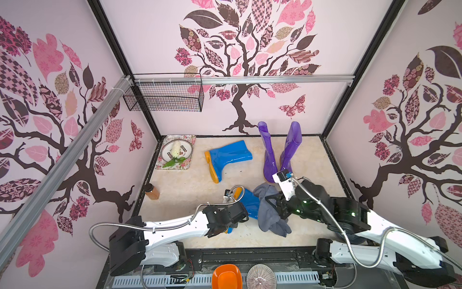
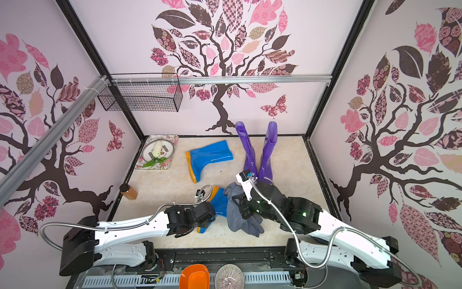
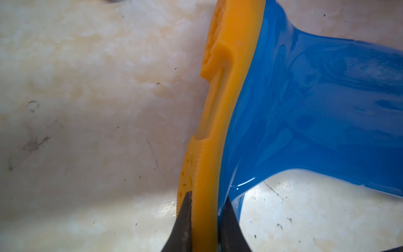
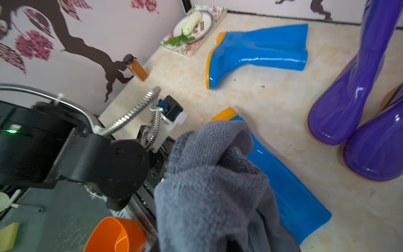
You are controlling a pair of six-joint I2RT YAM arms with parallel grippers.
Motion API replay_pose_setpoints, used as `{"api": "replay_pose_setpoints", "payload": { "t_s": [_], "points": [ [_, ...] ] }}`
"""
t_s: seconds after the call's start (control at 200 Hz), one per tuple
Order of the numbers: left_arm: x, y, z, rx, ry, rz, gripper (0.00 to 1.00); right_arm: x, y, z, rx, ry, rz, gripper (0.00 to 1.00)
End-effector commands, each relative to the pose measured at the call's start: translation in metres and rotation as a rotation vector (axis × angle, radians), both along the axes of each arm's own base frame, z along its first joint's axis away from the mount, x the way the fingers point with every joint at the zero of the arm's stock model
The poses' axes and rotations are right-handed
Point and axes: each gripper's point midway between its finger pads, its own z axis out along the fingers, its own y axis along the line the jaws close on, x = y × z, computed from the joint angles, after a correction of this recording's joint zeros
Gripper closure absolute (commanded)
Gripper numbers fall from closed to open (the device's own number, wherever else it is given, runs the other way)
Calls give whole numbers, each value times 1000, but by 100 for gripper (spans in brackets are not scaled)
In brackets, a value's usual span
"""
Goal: Wipe the rubber boots with a cloth
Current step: Place the rubber boot at the center of the board, then wipe the dirt off the rubber boot.
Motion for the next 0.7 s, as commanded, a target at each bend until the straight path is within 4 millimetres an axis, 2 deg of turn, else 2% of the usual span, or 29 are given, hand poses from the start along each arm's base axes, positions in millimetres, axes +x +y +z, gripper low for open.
{"api": "replay_pose_setpoints", "payload": {
  "t_s": [0.0, 0.045, 0.135, 0.2, 0.25, 0.36, 0.55, 0.695],
  "points": [
    [13, -21, 10, -103, -119, -56, 85, 6, 21, -29, 36, 71, -28, 100],
    [11, -18, 7, -117, -119, -63, 79, 12, 18, -47, 22, 80, -69, 100],
    [5, -13, 4, -128, -115, -88, 71, 24, 7, -65, 45, 107, -138, 100],
    [-1, -9, 0, -136, -101, -109, 65, 35, -3, -81, 85, 185, -171, 100],
    [-6, -7, -1, -153, -82, -115, 60, 45, -14, -100, 103, 254, -218, 100],
    [-14, 0, -6, -167, -66, -133, 59, 56, -36, -137, 53, 324, -322, 100],
    [-26, 22, -18, -137, -20, -113, 58, 65, -74, -151, -44, 277, -502, 100],
    [-37, 25, -26, -163, 27, -125, 61, 56, -80, -190, -103, 350, -522, 100]
  ]
}}
